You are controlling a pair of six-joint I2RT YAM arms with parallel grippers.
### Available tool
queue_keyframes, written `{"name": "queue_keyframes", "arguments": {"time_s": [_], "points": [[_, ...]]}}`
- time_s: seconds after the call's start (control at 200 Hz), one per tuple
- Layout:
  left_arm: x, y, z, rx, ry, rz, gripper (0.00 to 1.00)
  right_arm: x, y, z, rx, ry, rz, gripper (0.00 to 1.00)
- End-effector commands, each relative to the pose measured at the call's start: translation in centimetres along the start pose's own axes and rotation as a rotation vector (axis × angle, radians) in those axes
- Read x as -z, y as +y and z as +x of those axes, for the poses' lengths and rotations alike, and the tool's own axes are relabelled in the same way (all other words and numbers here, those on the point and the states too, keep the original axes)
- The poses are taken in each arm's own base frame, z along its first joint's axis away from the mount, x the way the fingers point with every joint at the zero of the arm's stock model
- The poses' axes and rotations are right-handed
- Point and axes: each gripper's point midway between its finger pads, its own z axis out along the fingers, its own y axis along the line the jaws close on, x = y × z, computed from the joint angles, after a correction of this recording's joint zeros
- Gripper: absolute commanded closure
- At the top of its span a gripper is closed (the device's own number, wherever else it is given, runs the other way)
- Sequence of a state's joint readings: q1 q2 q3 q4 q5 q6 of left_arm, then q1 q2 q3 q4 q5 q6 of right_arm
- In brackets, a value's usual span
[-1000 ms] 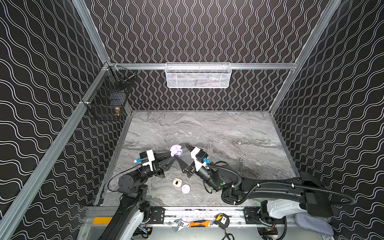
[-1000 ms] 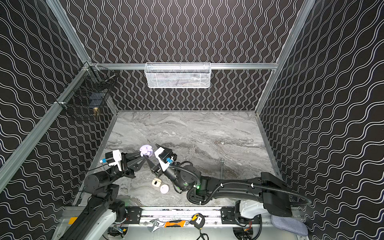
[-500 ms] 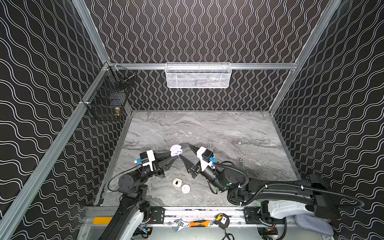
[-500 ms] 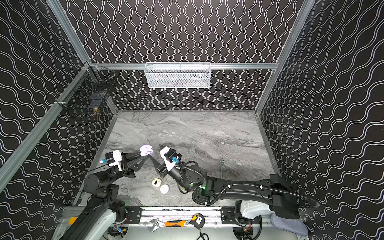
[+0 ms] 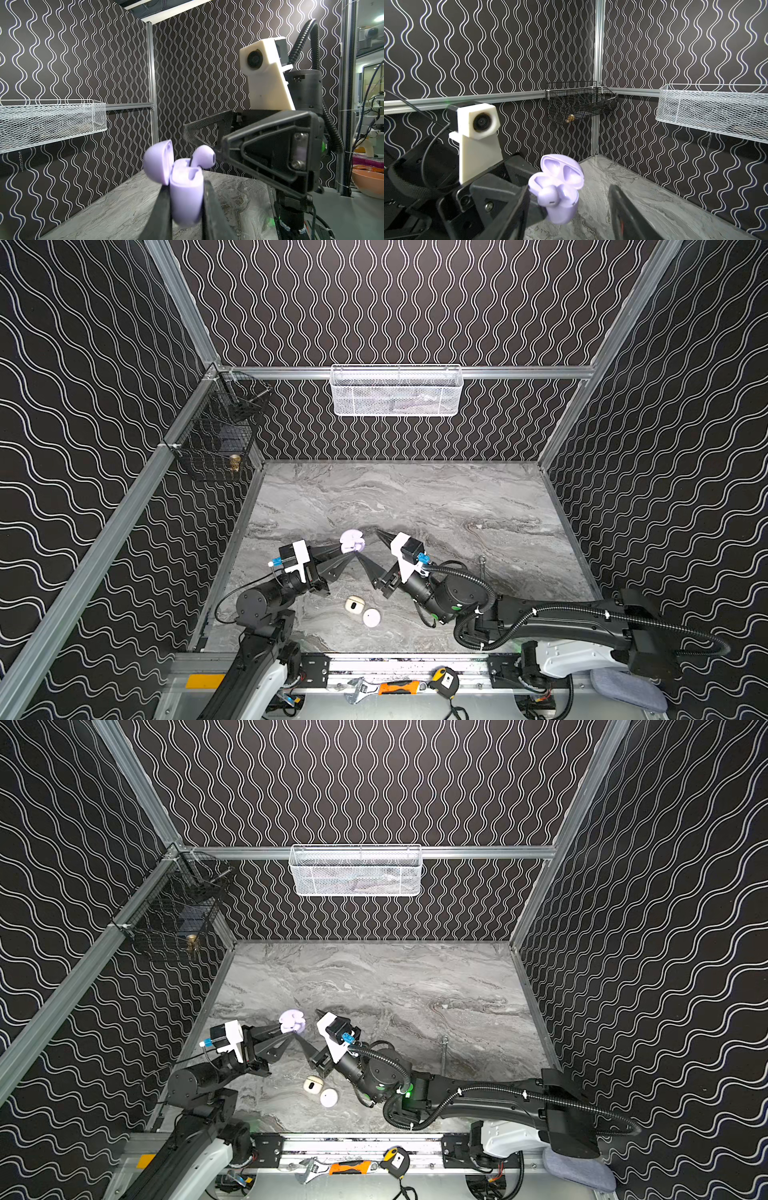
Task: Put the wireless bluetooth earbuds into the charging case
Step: 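Lower the lavender earbud into the open case with the right gripper, then open the right gripper and move it over the second lavender earbud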
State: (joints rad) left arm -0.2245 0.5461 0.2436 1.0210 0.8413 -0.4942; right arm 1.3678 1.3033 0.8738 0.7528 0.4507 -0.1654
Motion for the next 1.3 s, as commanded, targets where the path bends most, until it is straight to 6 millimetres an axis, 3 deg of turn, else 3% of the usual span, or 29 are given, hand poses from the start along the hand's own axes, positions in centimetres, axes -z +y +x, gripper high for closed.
{"name": "queue_keyframes", "arguments": {"time_s": [0.0,0.475,0.861,0.991,1.121,1.211,1.291], "points": [[0.0,-0.1,-0.6,-0.025,-0.015,0.002,1.00,-0.3,-0.2,-0.4,-0.013,-0.006,0.018,0.38],[0.0,-0.4,-0.8,-0.027,-0.023,0.013,1.00,0.0,-1.5,0.6,-0.005,0.018,0.091,0.52],[0.0,-0.6,-0.9,-0.032,-0.032,0.027,1.00,0.3,-2.0,0.7,-0.002,0.022,0.102,0.55],[0.1,-0.4,0.1,-0.046,-0.009,0.024,1.00,1.2,-3.4,0.8,-0.014,0.046,0.166,0.55],[0.5,-0.4,2.2,-0.073,0.027,0.041,1.00,3.6,-8.0,3.6,-0.094,0.168,0.382,0.55],[0.7,-0.5,3.7,-0.079,0.059,0.063,1.00,6.3,-12.6,8.4,-0.273,0.345,0.539,0.61],[0.8,-0.5,4.3,-0.077,0.057,0.067,1.00,8.5,-14.7,12.3,-0.410,0.477,0.605,0.63]]}}
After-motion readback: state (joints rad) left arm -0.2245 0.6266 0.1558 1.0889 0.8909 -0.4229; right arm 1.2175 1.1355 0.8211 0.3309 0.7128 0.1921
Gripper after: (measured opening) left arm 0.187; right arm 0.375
